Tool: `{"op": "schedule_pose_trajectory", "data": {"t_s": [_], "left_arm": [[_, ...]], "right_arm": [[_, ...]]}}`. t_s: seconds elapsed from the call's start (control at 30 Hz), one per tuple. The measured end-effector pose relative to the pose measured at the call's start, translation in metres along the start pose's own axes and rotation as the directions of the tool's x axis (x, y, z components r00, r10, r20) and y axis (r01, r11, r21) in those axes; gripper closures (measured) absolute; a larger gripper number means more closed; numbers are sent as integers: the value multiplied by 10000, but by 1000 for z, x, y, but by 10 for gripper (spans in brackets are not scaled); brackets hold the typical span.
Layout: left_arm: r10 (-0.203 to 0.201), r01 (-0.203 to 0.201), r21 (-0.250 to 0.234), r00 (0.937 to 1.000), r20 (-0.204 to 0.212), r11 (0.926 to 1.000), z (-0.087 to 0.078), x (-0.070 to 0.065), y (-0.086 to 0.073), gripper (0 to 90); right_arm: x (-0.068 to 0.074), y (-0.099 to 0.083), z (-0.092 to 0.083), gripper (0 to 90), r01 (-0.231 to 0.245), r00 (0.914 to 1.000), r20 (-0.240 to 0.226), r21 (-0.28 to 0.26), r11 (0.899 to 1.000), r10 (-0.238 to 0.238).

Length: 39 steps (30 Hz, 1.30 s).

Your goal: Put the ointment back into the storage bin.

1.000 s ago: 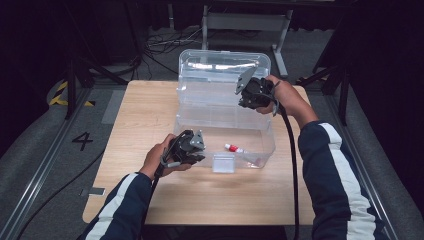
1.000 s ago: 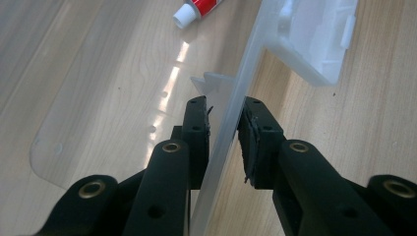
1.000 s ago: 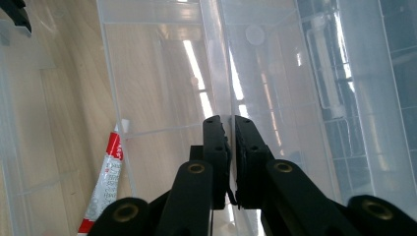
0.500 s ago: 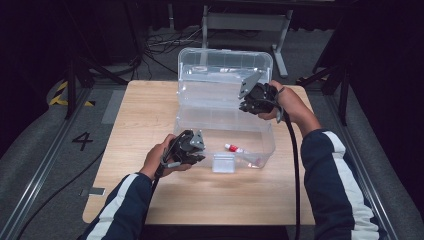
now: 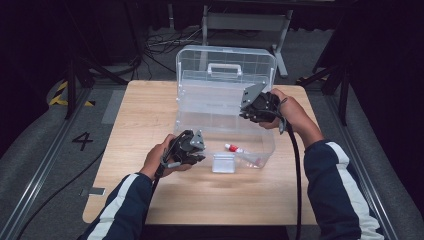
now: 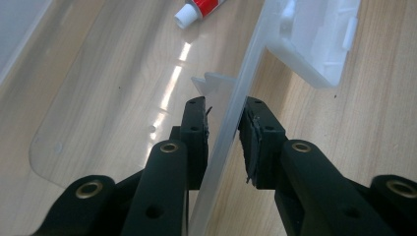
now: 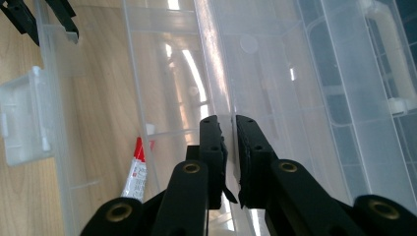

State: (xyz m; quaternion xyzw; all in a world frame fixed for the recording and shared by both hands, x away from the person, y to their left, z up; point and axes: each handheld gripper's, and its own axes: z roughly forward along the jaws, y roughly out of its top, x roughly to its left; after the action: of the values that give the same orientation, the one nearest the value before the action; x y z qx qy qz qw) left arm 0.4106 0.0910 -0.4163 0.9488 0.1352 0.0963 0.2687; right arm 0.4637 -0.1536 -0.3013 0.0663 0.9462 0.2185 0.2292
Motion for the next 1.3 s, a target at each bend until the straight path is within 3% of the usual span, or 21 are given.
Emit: {"op": "schedule_pose_trajectory", "data": {"t_s": [0.13,0.23,0.8,0.97,1.3], "left_arm": [[-15,15,-7,10000,-35,10000,0,0,0,726],[24,-24,-10,9999,-104,10000,0,-1,0,722],[184,-181,87,9992,-364,9998,2,-4,1,704],[302,-291,190,9977,-603,9994,3,-7,3,689],[334,-326,142,9976,-614,9994,3,-7,3,687]], "right_arm": [[6,-1,0,819,-125,9994,327,-112,9999,129],[5,-5,-1,819,-129,9999,82,-309,9994,132],[12,-15,-1,818,-626,9980,-122,-1040,9926,617],[13,-19,-1,816,-821,9965,-280,-1333,9877,790],[18,-23,0,801,-1019,9947,-312,-1630,9814,981]]}}
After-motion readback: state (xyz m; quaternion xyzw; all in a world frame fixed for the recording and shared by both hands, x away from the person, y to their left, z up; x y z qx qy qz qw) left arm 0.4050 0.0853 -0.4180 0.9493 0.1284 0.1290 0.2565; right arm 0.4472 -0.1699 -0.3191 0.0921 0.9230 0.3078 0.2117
